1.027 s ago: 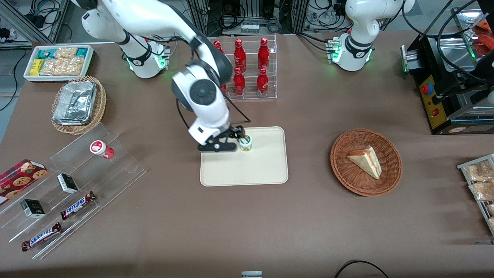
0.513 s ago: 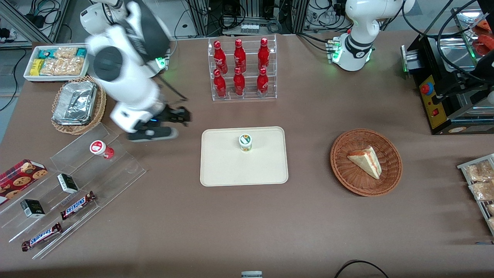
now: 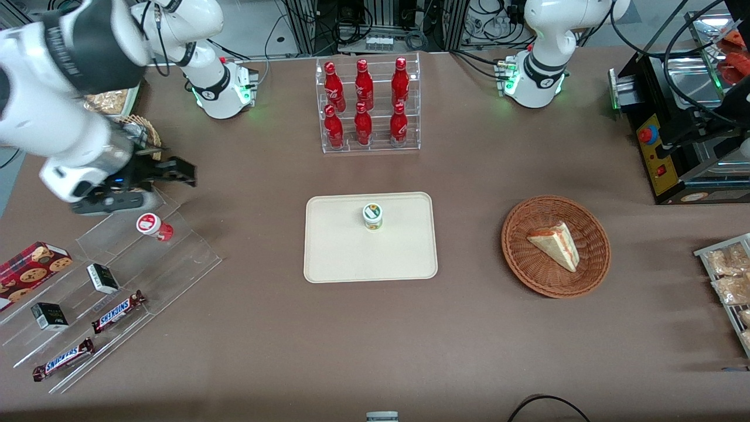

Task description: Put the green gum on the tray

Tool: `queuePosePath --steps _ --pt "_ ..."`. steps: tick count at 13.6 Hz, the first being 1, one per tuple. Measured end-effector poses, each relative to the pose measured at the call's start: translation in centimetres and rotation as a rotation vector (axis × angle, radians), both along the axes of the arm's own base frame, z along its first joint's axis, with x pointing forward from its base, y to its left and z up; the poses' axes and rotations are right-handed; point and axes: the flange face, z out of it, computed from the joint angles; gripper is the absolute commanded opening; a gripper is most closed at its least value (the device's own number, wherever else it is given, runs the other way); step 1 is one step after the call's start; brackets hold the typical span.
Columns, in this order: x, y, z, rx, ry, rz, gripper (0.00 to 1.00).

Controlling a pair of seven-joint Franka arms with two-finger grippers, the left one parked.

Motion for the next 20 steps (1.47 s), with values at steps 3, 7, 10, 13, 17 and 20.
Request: queuePosePath --steps 3,7,10,13,17,20 --pt "-0.2 -5.2 0.7 0.005 0.022 -0.055 1.00" --pt "-0.3 -9.4 1.5 0.010 0.015 -0.110 1.00" --pt "-0.3 -11.8 2.0 0.012 0.003 -0.137 1.00" --pt "-0.3 -13.0 2.2 0.006 -0.002 -0.157 1.00" --pt "-0.1 -12.9 1.9 -0.021 0.004 -0.140 1.00" --pt "0.2 -12.3 1.4 -0.022 0.012 -0.128 1.00"
